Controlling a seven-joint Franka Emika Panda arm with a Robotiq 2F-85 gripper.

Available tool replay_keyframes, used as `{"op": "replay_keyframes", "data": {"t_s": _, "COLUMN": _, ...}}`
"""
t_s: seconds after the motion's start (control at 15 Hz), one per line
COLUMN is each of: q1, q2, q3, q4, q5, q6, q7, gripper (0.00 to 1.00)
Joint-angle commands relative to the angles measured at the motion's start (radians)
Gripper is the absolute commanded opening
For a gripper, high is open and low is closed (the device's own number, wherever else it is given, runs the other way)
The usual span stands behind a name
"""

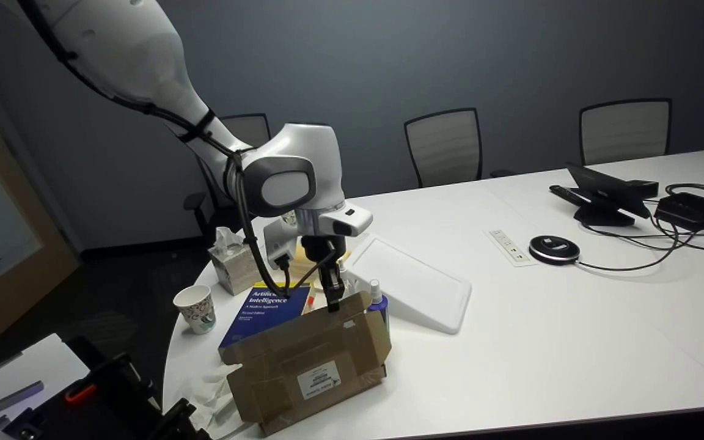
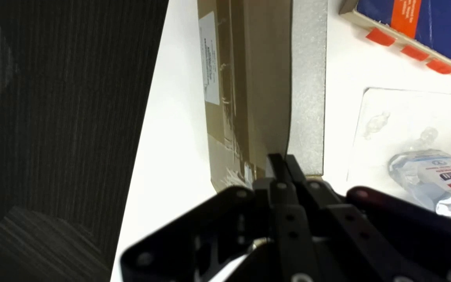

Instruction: Open the brown box.

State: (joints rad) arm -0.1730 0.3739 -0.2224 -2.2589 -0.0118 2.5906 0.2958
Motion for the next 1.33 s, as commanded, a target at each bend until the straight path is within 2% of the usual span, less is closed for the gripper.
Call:
{"op": "replay_keyframes", "data": {"t_s": 0.0, "q1": -0.002, "q2": -0.092, "q3": -0.012, "q4": -0.058, "q5": 0.013, "q6": 0.005, "q7": -0.037, "gripper": 0.01}}
{"op": "replay_keyframes", "data": {"t_s": 0.47, "q1": -0.052, "q2": -0.130, "q3": -0.003, "q4": -0.103, "q5": 0.075, "q6": 0.020, "q7": -0.102, "gripper": 0.01}}
{"op": "replay_keyframes", "data": {"t_s": 1.0, "q1": -0.157, "q2": -0.135, "q3": 0.062, "q4": -0.156, "q5": 0.370, "q6": 0.101, "q7": -0.331, "gripper": 0.01}}
{"op": "replay_keyframes", "data": {"t_s": 1.27, "q1": -0.195, "q2": -0.155, "q3": 0.080, "q4": -0.168, "q5": 0.470, "q6": 0.104, "q7": -0.431, "gripper": 0.01}}
